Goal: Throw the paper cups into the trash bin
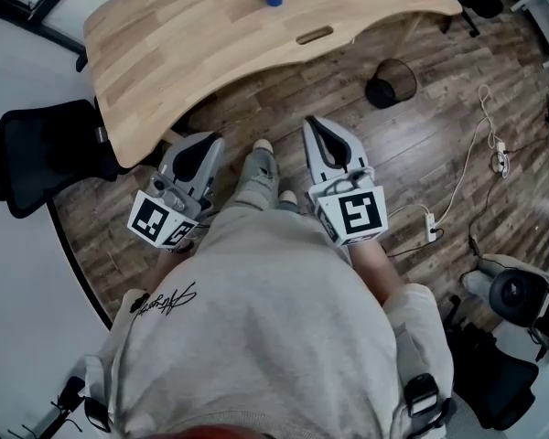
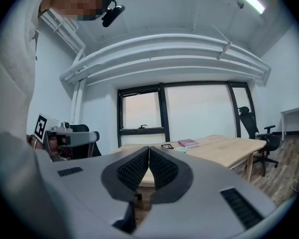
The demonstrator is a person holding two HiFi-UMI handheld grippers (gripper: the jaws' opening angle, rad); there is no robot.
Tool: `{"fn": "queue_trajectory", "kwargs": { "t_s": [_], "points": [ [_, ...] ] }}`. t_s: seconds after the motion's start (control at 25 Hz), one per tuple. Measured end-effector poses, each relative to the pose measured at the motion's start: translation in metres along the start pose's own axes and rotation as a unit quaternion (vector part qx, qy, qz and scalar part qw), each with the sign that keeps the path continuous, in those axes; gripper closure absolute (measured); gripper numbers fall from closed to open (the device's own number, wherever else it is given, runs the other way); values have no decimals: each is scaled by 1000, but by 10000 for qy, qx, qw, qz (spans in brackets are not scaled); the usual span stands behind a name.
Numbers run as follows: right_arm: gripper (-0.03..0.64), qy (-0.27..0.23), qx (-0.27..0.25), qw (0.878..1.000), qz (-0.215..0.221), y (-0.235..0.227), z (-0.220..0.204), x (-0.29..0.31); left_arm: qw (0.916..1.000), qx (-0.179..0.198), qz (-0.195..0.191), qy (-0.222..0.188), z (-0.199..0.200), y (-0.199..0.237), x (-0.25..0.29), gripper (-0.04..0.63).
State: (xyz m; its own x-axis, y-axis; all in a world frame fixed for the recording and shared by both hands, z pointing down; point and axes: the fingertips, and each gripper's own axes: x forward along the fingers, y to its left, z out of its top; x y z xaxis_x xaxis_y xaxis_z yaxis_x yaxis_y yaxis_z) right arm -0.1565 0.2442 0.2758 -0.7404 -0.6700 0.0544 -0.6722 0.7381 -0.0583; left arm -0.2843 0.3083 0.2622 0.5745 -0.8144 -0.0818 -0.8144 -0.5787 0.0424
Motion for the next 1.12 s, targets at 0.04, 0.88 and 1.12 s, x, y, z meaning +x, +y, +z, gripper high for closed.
{"fn": "queue_trajectory", "kwargs": {
  "t_s": [0.04, 0.88, 1.12],
  "points": [
    [607, 6, -25, 10000, 18, 1, 0, 2, 10000, 5, 26, 7, 0, 3, 0, 592],
    [607, -45, -420, 9985, -352, -70, 20, 95, 9986, 340, -377, -142, 13, 91, 92, 592],
    [607, 347, -369, 9979, -398, -90, 15, 131, 9989, 263, -380, -115, 10, 127, 115, 592]
  ]
}}
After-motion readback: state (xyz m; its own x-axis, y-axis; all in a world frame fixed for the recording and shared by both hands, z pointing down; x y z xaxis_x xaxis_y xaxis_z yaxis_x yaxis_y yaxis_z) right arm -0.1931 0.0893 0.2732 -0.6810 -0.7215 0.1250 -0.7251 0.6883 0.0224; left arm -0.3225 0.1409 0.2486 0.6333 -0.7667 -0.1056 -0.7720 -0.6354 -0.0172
